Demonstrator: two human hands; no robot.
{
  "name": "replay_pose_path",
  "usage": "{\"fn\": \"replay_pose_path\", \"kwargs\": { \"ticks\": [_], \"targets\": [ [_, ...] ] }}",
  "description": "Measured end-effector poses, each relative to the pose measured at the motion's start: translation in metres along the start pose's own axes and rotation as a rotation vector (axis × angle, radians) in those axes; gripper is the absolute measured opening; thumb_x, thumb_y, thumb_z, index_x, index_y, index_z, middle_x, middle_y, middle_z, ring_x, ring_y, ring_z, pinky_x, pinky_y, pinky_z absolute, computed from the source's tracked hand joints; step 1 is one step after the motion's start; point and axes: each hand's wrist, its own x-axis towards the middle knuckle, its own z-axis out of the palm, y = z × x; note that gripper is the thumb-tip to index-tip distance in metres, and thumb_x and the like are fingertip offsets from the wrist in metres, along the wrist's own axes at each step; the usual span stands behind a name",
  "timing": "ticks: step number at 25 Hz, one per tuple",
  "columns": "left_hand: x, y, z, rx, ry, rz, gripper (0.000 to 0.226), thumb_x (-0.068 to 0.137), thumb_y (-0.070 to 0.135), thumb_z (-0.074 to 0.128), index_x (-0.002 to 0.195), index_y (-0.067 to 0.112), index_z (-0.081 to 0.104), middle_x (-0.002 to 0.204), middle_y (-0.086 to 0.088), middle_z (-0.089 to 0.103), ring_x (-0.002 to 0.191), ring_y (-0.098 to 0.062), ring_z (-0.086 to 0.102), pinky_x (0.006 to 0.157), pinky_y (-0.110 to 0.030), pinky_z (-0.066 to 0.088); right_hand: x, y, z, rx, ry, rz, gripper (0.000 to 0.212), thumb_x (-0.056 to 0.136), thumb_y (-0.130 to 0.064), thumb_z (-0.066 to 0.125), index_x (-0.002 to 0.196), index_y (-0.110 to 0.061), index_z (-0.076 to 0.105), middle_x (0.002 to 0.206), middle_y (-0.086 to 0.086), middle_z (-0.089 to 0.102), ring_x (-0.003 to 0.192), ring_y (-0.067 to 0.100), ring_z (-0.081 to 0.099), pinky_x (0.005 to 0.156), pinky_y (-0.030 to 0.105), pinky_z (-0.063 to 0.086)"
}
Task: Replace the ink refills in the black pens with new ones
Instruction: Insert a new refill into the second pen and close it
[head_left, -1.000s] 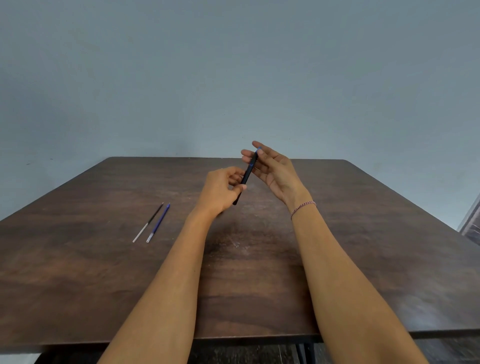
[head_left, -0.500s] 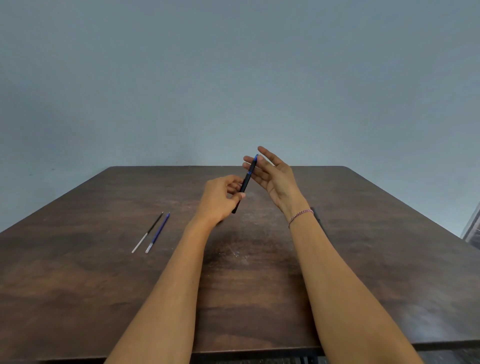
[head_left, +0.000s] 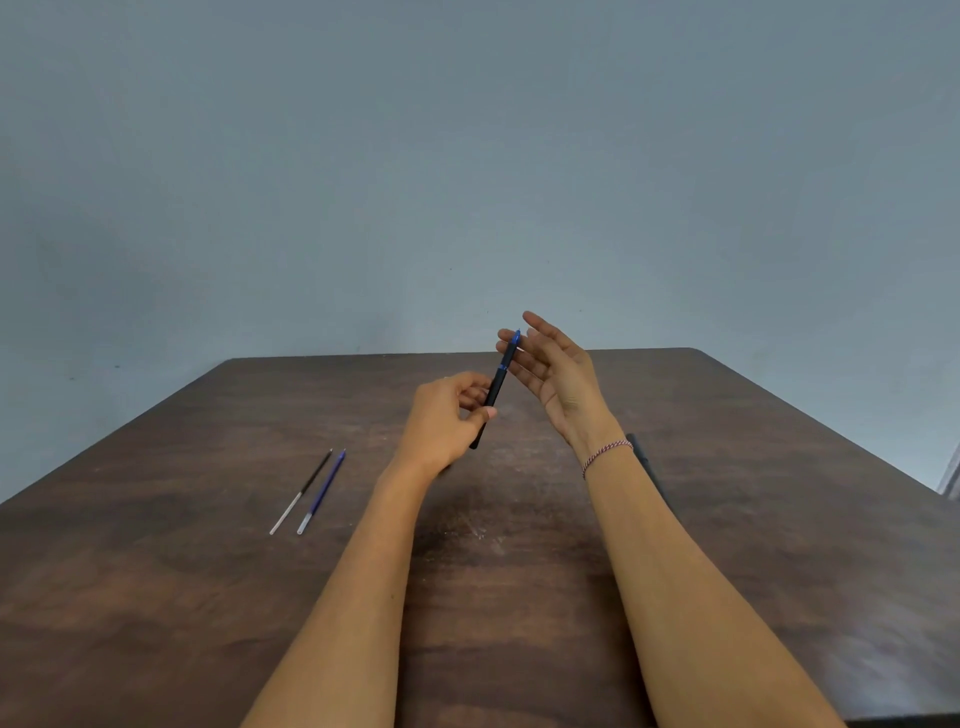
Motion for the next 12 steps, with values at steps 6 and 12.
{"fn": "replay_pose_path", "kwargs": {
  "ticks": [6,12],
  "targets": [
    [-0.0013,0.0010,-0.0012,0.009,-0.015,-0.007,0.033,0.082,0.010,0.069,0.114,0.012,0.064,0.097,0.001,0.065,0.085,-0.007,0.057,0.081,-0.016,0.041,-0.0017,-0.0003,0.0002,-0.024,-0.033,-0.027,0.038,0.089,0.001,0.059,0.126,-0.012,0.056,0.098,0.013,0.073,0.095,0.023,0.070,0.080,0.029,0.058],
    [-0.0018,0.0027,-0.0013,0.010,-0.020,0.002,0.034,0.082,0.009,0.068,0.115,0.011,0.064,0.100,-0.002,0.067,0.085,-0.006,0.057,0.081,-0.015,0.041,-0.0016,0.0019,0.0006,-0.080,0.002,-0.050,0.036,0.086,0.000,0.064,0.120,-0.012,0.060,0.093,0.006,0.070,0.092,0.014,0.068,0.082,0.028,0.058]
  ]
}}
